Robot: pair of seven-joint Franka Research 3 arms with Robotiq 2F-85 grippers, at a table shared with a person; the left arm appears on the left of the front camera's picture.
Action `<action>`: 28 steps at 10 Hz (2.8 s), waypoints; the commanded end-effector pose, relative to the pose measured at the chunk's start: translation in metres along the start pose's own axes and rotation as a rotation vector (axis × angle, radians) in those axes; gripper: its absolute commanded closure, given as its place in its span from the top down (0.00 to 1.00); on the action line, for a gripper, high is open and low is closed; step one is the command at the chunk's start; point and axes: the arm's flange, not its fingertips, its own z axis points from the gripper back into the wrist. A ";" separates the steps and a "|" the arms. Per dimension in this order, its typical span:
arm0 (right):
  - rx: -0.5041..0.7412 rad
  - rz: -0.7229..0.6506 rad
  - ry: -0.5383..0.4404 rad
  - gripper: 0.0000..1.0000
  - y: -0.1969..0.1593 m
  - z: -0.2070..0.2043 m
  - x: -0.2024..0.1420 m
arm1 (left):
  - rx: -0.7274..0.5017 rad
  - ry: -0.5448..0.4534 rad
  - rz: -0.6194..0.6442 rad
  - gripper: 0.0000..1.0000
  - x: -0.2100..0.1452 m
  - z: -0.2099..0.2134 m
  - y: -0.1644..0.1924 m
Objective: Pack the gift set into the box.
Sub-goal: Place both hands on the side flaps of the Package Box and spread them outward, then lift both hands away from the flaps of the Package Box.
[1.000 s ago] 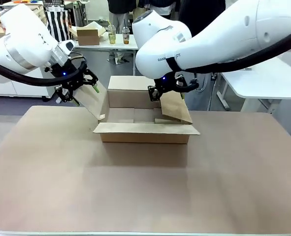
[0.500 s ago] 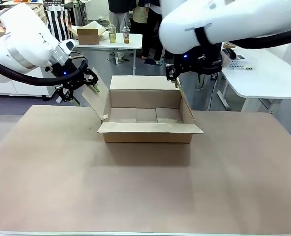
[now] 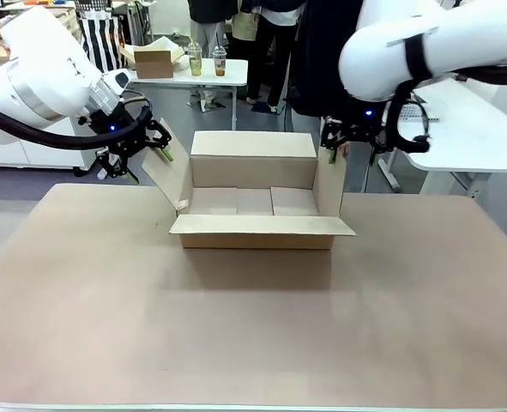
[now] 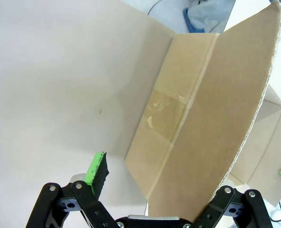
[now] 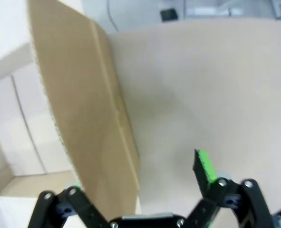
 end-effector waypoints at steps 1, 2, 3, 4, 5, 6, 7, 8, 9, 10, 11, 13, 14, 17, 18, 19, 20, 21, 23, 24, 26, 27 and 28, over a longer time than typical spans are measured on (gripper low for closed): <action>0.059 -0.032 -0.015 1.00 -0.031 -0.002 -0.016 | 0.015 -0.002 0.009 1.00 0.000 0.000 -0.001; 0.084 -0.050 -0.010 1.00 -0.041 -0.006 -0.016 | 0.015 -0.002 0.009 1.00 0.000 0.000 -0.001; 0.152 -0.057 -0.004 1.00 -0.053 -0.012 -0.015 | 0.015 -0.002 0.009 1.00 0.000 0.000 -0.001; 0.142 -0.110 0.030 1.00 -0.064 -0.022 -0.015 | 0.015 -0.002 0.009 1.00 0.000 0.000 -0.001; 0.172 -0.124 0.040 1.00 -0.071 -0.030 -0.017 | 0.015 -0.002 0.009 1.00 0.000 0.000 -0.001; 0.224 -0.144 0.038 1.00 -0.078 -0.037 -0.018 | 0.015 -0.002 0.009 1.00 0.000 0.000 -0.001; 0.110 -0.129 0.032 1.00 -0.059 -0.023 -0.011 | 0.015 -0.002 0.009 1.00 0.000 0.000 -0.001; 0.110 -0.129 0.032 1.00 -0.059 -0.023 -0.011 | 0.015 -0.002 0.009 1.00 0.000 0.000 -0.001; 0.110 -0.129 0.032 1.00 -0.059 -0.023 -0.011 | 0.015 -0.002 0.009 1.00 0.000 0.000 -0.001; 0.110 -0.129 0.032 1.00 -0.059 -0.023 -0.011 | 0.015 -0.002 0.009 1.00 0.000 0.000 -0.001; 0.110 -0.129 0.032 1.00 -0.059 -0.023 -0.011 | 0.015 -0.002 0.009 1.00 0.000 0.000 -0.001; 0.110 -0.129 0.032 1.00 -0.059 -0.023 -0.011 | 0.015 -0.002 0.009 1.00 0.000 0.000 -0.001; 0.110 -0.129 0.032 1.00 -0.059 -0.023 -0.011 | 0.015 -0.002 0.009 1.00 0.000 0.000 -0.001; 0.110 -0.129 0.032 1.00 -0.059 -0.023 -0.011 | 0.015 -0.002 0.009 1.00 0.000 0.000 -0.001; 0.110 -0.129 0.032 1.00 -0.059 -0.023 -0.011 | 0.015 -0.002 0.009 1.00 0.000 0.000 -0.001; 0.110 -0.129 0.032 1.00 -0.059 -0.023 -0.011 | 0.015 -0.002 0.009 1.00 0.000 0.000 -0.001; 0.110 -0.129 0.032 1.00 -0.059 -0.023 -0.011 | 0.015 -0.002 0.009 1.00 0.000 0.000 -0.001; 0.110 -0.129 0.032 1.00 -0.059 -0.023 -0.011 | 0.015 -0.002 0.009 1.00 0.000 0.000 -0.001; 0.110 -0.129 0.032 1.00 -0.059 -0.023 -0.011 | 0.015 -0.002 0.009 1.00 0.000 0.000 -0.001; 0.110 -0.129 0.032 1.00 -0.059 -0.023 -0.011 | 0.015 -0.002 0.009 1.00 0.000 0.000 -0.001; 0.110 -0.129 0.032 1.00 -0.059 -0.023 -0.011 | 0.015 -0.002 0.009 1.00 0.000 0.000 -0.001; 0.110 -0.129 0.032 1.00 -0.059 -0.023 -0.011 | 0.015 -0.002 0.009 1.00 0.000 0.000 -0.001; 0.110 -0.129 0.032 1.00 -0.059 -0.023 -0.011 | 0.015 -0.002 0.009 1.00 0.000 0.000 -0.001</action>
